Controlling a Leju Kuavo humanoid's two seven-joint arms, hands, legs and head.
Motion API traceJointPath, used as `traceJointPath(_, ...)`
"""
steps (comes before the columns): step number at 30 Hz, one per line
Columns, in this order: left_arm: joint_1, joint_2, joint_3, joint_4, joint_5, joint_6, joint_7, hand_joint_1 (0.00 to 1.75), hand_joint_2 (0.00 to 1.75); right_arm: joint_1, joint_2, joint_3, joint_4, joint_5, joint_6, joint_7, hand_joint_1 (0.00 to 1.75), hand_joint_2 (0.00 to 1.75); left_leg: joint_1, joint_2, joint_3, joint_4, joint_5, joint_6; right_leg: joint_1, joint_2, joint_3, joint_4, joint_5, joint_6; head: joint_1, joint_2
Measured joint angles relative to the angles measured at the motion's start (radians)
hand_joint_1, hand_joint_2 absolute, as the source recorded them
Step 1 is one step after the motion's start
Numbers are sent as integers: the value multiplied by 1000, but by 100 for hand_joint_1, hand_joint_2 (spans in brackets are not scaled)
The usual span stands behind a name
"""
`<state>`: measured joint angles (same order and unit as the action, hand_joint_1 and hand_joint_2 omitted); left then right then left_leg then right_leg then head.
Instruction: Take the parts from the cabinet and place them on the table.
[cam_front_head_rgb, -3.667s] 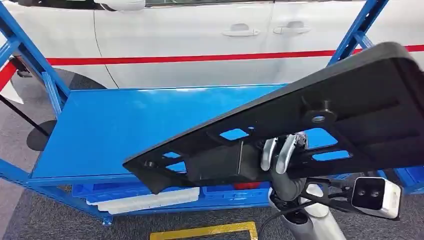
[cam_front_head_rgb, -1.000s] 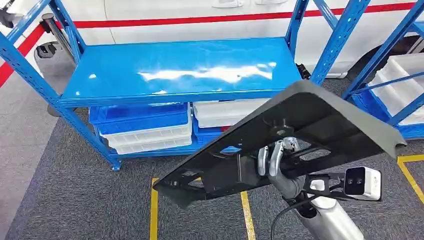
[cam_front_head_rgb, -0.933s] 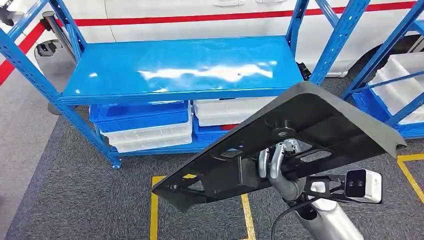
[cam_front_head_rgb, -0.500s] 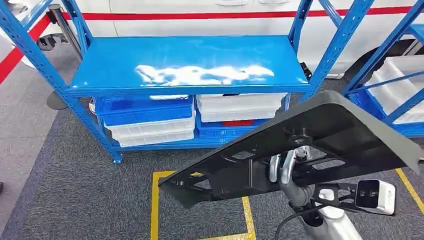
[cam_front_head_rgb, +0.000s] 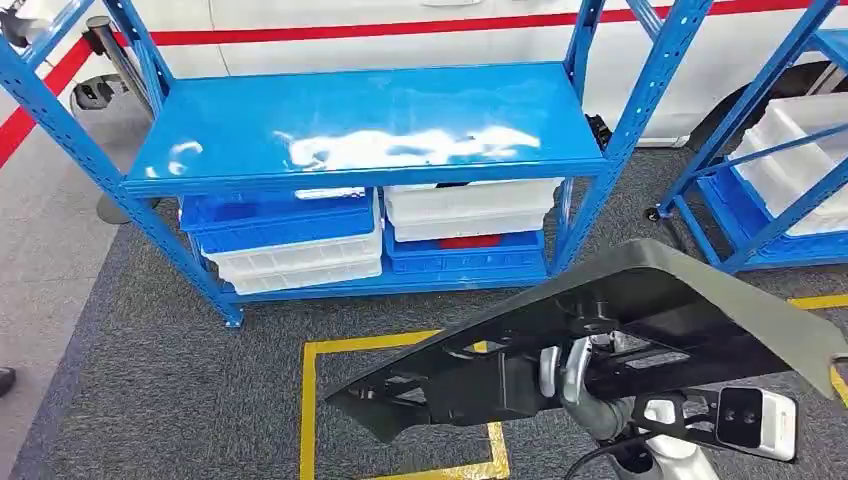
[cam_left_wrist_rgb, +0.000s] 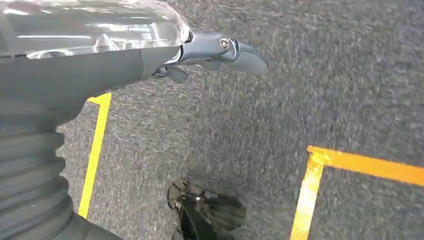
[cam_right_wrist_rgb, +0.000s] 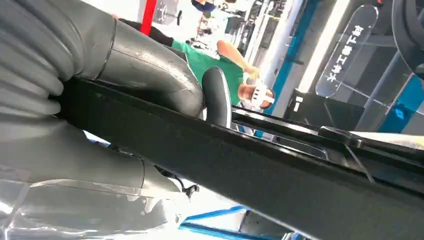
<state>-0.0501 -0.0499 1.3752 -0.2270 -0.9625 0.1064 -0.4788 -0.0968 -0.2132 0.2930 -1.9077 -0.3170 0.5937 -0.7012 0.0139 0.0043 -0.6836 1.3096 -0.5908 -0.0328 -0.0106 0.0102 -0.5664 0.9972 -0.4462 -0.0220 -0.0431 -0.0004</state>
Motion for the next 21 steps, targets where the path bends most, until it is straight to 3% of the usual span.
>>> traceJointPath(1,-2,-1,0,0,-4,0,0,0,175,-11,5,9,3,2,-17,0,175,175,1,-1,32,-62,40,2,0,8,0,2,1,1,0,0)
traceJointPath(2,-5,-2,0,0,-10,0,0,0,175,-25,6,21,6,0,-34,0,175,175,2,-8,83,-165,92,4,-1,17,0,5,0,3,0,0)
traceJointPath(3,-7,-2,0,0,-12,5,2,0,175,-40,6,32,10,-1,-49,0,175,175,3,-26,126,-254,130,8,-1,25,0,9,-1,6,0,0)
traceJointPath(4,-9,-2,0,0,-12,9,3,0,175,-53,6,38,11,0,-60,0,175,175,5,-61,144,-286,114,15,0,31,-4,11,0,12,0,0)
traceJointPath(6,-11,-3,-1,0,-13,23,5,0,175,-70,6,52,14,16,-91,0,175,175,2,-55,141,-298,116,19,2,46,-19,18,7,26,0,0)
traceJointPath(8,-14,-3,-1,0,-13,34,5,0,175,-71,6,64,13,39,-108,0,175,175,1,-43,139,-299,121,34,1,61,-23,13,14,39,0,0)
traceJointPath(9,-16,-4,-1,0,-13,39,7,0,175,-73,6,70,10,53,-120,0,175,175,8,-33,139,-308,128,45,-2,58,-26,18,8,44,0,0)
traceJointPath(10,-19,-4,-1,0,-13,44,14,0,175,-75,6,78,4,64,-126,0,175,175,7,-25,138,-310,131,50,-1,28,-37,44,-14,48,0,0)
traceJointPath(11,-19,-4,-1,0,-13,49,19,0,175,-79,6,89,1,69,-131,0,175,175,6,-16,136,-310,132,55,-2,9,-69,112,-58,52,0,0)
traceJointPath(13,-17,-5,-1,0,-13,57,25,0,175,-79,7,111,-1,78,-139,0,175,175,4,5,132,-309,132,58,-4,0,-148,282,-132,60,0,0)
traceJointPath(14,-17,-5,-1,0,-13,59,27,0,175,-78,8,118,-1,85,-142,0,175,175,3,14,130,-308,132,58,-4,-2,-172,332,-141,62,0,0)
traceJointPath(15,-17,-6,0,0,-13,61,30,0,175,-78,9,126,-1,92,-151,0,175,175,3,24,131,-308,132,58,-4,-4,-169,328,-127,62,0,0)
traceJointPath(16,-19,-9,0,0,-16,61,35,0,175,-81,12,138,-2,104,-170,0,175,175,2,32,131,-307,131,57,-4,-7,-145,283,-95,61,0,0)
traceJointPath(18,-22,-15,-1,0,-21,60,42,0,175,-103,13,165,-2,113,-215,0,175,175,0,50,136,-306,129,53,-1,-30,-51,105,-10,49,0,0)
traceJointPath(19,-24,-19,-1,0,-22,61,42,0,175,-124,14,186,-2,113,-245,0,175,175,-2,59,137,-306,127,50,7,-76,-13,27,1,37,0,0)
traceJointPath(20,-25,-22,-1,0,-23,61,42,0,175,-144,17,207,-2,111,-274,3,175,175,-10,67,135,-302,123,44,18,-80,-10,13,-3,30,0,0)
traceJointPath(21,-27,-22,-1,0,-25,61,42,0,175,-162,22,230,-5,105,-305,11,175,175,-10,76,135,-304,124,38,16,-67,-16,16,0,25,0,0)
